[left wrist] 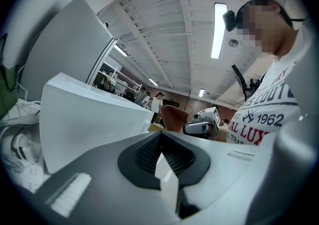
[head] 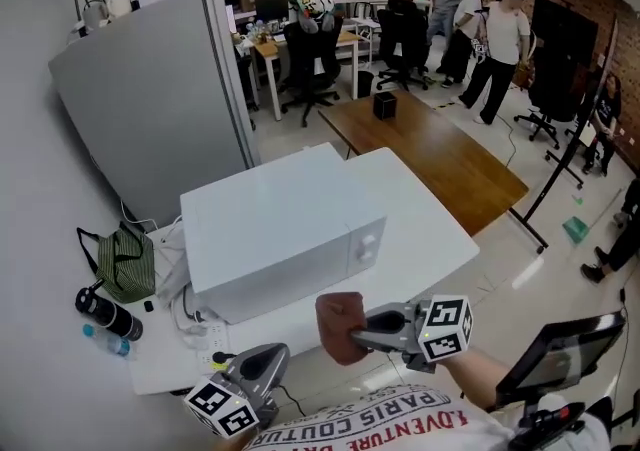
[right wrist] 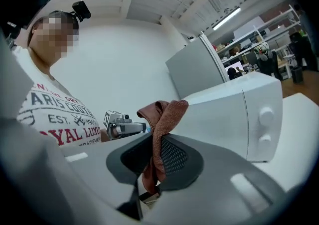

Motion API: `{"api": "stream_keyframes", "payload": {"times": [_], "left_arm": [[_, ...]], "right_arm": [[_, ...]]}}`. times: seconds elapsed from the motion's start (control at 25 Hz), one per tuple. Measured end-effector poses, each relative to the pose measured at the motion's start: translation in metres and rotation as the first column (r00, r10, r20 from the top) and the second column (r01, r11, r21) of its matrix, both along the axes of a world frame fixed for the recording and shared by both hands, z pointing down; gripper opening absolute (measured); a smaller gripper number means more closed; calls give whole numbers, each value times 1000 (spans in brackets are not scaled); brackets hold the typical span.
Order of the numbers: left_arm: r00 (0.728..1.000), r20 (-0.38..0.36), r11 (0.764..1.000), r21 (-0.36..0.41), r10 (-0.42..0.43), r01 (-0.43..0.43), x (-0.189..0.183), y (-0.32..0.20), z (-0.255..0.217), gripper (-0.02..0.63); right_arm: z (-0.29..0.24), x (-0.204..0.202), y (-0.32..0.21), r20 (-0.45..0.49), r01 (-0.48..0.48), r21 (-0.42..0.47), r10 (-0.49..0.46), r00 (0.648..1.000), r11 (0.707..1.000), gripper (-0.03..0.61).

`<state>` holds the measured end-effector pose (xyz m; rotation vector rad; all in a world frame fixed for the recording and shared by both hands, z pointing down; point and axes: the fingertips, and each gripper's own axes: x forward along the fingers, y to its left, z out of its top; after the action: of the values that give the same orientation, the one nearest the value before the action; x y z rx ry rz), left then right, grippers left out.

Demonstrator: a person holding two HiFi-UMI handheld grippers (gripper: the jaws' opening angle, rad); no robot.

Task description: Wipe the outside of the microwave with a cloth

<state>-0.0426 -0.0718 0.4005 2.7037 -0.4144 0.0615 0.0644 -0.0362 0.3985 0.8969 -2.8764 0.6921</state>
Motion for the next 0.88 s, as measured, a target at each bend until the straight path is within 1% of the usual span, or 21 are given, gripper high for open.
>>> {"api": "stream_keyframes", "payload": {"times": [0.12,0.28,0.4,0.48,0.6,0.72,0.88], "left_arm": [[1000,5,1000,7,-26,26,12,23,6,0],[999,2,999,27,-34,34,45,57,6,0],[997,50,996,72,-50,47,60,78,8,0],[996,62,995,86,-57,52,68,86,7,0],[998,55,996,85,-44,39,72,106,4,0],[996,56,995,82,-62,58,67,123,5,0],[996,58,994,84,-74,69,70,119,4,0]], "right_arm": [[10,8,27,34,15,-3,-15,999,1000,37],[12,31,64,4,29,29,-29,1000,999,37],[16,45,85,-19,41,31,-40,999,999,37],[19,53,92,-41,40,39,-39,998,998,37],[17,54,107,-27,40,49,-38,999,998,36],[18,49,121,-23,51,52,-50,998,997,35],[21,52,114,-28,57,53,-56,998,997,35]]}}
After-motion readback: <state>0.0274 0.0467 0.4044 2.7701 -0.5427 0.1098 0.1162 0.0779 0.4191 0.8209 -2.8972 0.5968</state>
